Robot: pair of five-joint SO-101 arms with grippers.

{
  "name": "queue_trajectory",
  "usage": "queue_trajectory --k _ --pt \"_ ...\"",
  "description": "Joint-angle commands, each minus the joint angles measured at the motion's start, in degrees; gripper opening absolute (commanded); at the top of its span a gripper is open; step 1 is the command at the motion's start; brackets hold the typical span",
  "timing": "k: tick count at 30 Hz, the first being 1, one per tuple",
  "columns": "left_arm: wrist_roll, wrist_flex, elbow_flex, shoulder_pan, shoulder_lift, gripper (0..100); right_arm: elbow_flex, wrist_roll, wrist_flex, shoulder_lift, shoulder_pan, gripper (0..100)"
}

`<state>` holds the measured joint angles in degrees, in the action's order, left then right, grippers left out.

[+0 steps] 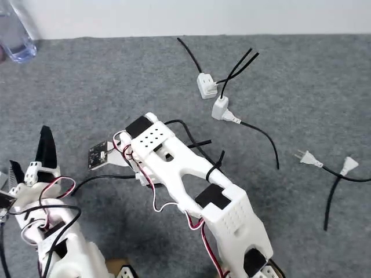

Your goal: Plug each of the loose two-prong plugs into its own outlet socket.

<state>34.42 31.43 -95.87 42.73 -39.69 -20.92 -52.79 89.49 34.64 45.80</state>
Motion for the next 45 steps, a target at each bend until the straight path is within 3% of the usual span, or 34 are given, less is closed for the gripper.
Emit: queue_trajectory --k 1,17,22,30,32,34,35,37,39,45 --pt "0.44 1.67 0.40 3.16 -0.53 46 -0.79 0.44 0.84 -3.38 0.13 28.1" --pt "0.26 1.41 0.40 29.10 -0.44 46 -0.88 0.35 -4.53 -1.01 1.89 28.3" --pt "0.26 0.26 0.40 34.11 -0.18 46 -0.97 0.35 -6.37 3.47 2.68 28.1" --pt "0.18 -6.77 0.40 34.11 -0.44 46 -1.05 0.35 -6.02 6.20 2.33 26.8" --pt "0.18 -7.56 0.40 34.11 -0.44 46 -0.97 0.09 -6.20 6.20 2.24 18.4" --pt "0.18 -8.62 0.40 34.11 -0.44 46 -0.97 0.09 -6.37 6.20 1.89 2.2" --pt "0.18 -9.23 0.40 34.11 -0.44 46 -0.97 0.18 -6.37 6.20 1.63 0.0" --pt "0.18 -10.46 0.40 34.11 -0.44 46 -0.97 0.18 -6.02 6.20 0.75 5.1" --pt "0.18 -11.25 0.40 34.02 -0.44 46 -0.97 0.18 -6.20 6.20 -0.31 0.0" --pt "0.18 -16.09 0.40 29.80 -0.44 46 -3.43 0.00 -2.33 3.38 -5.58 0.8"
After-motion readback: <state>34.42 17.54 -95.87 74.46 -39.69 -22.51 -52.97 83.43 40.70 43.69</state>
